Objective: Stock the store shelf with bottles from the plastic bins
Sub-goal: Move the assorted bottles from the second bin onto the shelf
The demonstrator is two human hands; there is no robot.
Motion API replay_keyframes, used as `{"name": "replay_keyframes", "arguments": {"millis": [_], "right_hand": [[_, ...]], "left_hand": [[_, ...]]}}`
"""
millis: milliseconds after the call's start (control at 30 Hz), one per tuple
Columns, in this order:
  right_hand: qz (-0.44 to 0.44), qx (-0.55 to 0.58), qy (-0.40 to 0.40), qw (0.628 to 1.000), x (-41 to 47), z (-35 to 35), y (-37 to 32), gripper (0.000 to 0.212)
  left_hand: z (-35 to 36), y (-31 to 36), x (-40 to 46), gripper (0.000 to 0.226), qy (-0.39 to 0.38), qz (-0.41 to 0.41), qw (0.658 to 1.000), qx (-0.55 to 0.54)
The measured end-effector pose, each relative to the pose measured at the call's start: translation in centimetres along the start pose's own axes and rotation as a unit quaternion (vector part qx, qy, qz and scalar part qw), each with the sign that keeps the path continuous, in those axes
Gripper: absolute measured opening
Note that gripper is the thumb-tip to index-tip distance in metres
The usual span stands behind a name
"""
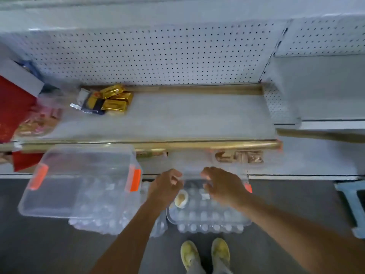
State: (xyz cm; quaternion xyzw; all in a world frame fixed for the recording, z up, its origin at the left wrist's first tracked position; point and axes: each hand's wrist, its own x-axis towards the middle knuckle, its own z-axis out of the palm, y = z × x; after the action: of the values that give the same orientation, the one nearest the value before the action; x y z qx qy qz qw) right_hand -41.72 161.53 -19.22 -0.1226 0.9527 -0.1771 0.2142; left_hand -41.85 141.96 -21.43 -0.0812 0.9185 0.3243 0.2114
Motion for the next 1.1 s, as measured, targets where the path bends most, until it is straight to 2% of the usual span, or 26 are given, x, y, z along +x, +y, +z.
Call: {"name": "replay_keyframes", "arguments": {"millis": [133, 233, 400, 533, 667, 767, 900, 1100], "right_hand": [[0.02, 0.034, -0.056, 0.998, 2.1, 7.7, 2.0, 0.036], [0.031, 0.063, -0.09, 0.993, 4.1, 12.6, 4.0, 0.039], [0.043, 0.064, -0.144, 0.987, 8.4, 19.4, 7.0, 0.042], [0.05, 0.06, -0.181, 0.98, 11.8, 24.0, 8.8, 0.053], [0.026, 0.062, -0.19, 0.98, 14.9, 27.5, 9.7, 0.076], [-0.018, 0.051, -0.177, 0.983, 17.2, 29.6, 9.9, 0.085], [-0.063, 0.038, -0.184, 0.98, 19.4, 31.6, 10.1, 0.075], [-0.08, 0.063, -0.185, 0.977, 20.4, 31.6, 10.2, 0.071]], "left_hand": [[5.5, -5.0, 1.8, 0.021, -0.059, -0.054, 0.997, 0.002], [9.3, -8.0, 3.5, 0.025, -0.063, -0.078, 0.995, -0.013], [15.2, -12.0, 6.6, 0.055, -0.078, -0.086, 0.993, 0.028], [19.3, -14.4, 8.8, 0.07, -0.079, -0.085, 0.99, 0.082], [22.0, -16.6, 9.8, 0.08, -0.048, -0.085, 0.989, 0.108], [23.3, -17.5, 10.0, 0.084, -0.015, -0.074, 0.993, 0.091], [24.2, -17.9, 10.4, 0.081, 0.034, -0.05, 0.995, 0.074], [24.7, -17.5, 10.9, 0.064, 0.079, -0.068, 0.993, 0.049]]}}
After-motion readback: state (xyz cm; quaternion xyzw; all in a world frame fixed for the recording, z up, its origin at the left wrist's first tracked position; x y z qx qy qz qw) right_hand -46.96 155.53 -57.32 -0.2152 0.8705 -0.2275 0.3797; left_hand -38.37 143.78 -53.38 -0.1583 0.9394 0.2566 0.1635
